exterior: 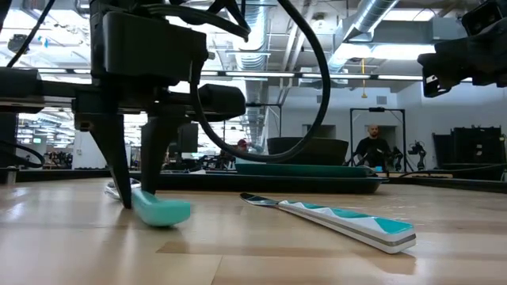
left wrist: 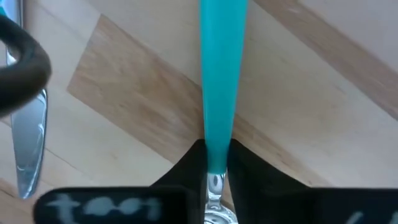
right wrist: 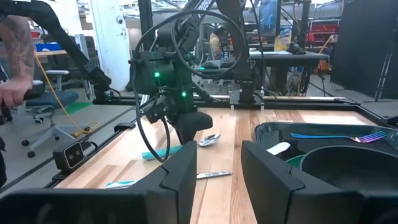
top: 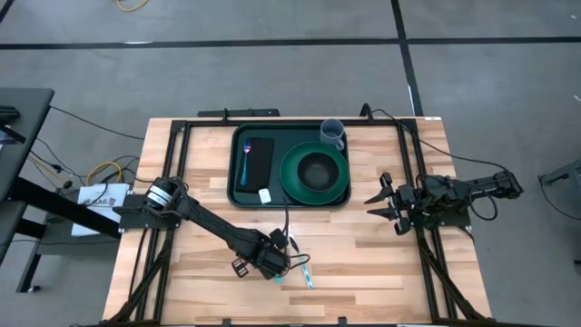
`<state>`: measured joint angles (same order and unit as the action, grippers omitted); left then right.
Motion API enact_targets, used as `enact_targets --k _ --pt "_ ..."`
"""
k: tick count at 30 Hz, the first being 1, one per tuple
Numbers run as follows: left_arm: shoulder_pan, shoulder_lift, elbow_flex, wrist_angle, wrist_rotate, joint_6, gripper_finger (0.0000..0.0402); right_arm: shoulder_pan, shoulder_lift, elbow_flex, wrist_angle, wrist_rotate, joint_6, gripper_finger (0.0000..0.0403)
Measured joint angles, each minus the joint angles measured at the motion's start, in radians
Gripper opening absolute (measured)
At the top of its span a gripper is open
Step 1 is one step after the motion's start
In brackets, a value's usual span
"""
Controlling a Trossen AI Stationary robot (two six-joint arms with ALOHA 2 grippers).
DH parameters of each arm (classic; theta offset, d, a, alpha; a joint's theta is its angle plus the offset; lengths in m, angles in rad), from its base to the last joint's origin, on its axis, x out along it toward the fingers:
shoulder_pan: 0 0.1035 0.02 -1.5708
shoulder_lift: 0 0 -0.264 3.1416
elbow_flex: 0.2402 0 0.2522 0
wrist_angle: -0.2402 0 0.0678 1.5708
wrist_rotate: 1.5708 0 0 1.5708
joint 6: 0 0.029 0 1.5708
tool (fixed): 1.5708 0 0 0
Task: Set up tray
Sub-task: Put the blue spoon on the black napkin to the right of the purple fork
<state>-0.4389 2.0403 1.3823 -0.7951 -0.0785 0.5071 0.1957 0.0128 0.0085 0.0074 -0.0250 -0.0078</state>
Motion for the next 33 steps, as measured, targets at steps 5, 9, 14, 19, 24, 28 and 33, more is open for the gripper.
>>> enact_targets --k 5,9,14,19,24,28,33 --pt "-0.012 0.0 0.001 -0.017 -0.006 -0.034 0.0022 0.0 0.0 0.0 0.0 0.0 0.0 0.0118" --pt "-0.038 0.006 0.019 -0.082 -0.084 0.04 0.0022 0.0 0.0 0.0 0.0 0.0 0.0 0.0118" --pt "-0.061 0.01 0.083 -0.265 -0.159 0.152 0.0022 0.0 0.0 0.0 0.0 0.0 0.0 0.0118" --pt "-0.045 -0.007 0.109 -0.37 -0.25 0.171 0.0022 0.0 0.0 0.0 0.0 0.0 0.0 0.0118" --pt "0.036 -0.055 0.113 -0.438 -0.35 0.205 0.0022 0.0 0.0 0.0 0.0 0.0 0.0 0.0118" --pt "0.117 -0.098 0.113 -0.465 -0.394 0.264 0.0022 0.0 0.0 0.0 0.0 0.0 0.0 0.0118" --pt "0.234 -0.154 0.113 -0.471 -0.402 0.322 0.0022 0.0 0.0 0.0 0.0 0.0 0.0 0.0118"
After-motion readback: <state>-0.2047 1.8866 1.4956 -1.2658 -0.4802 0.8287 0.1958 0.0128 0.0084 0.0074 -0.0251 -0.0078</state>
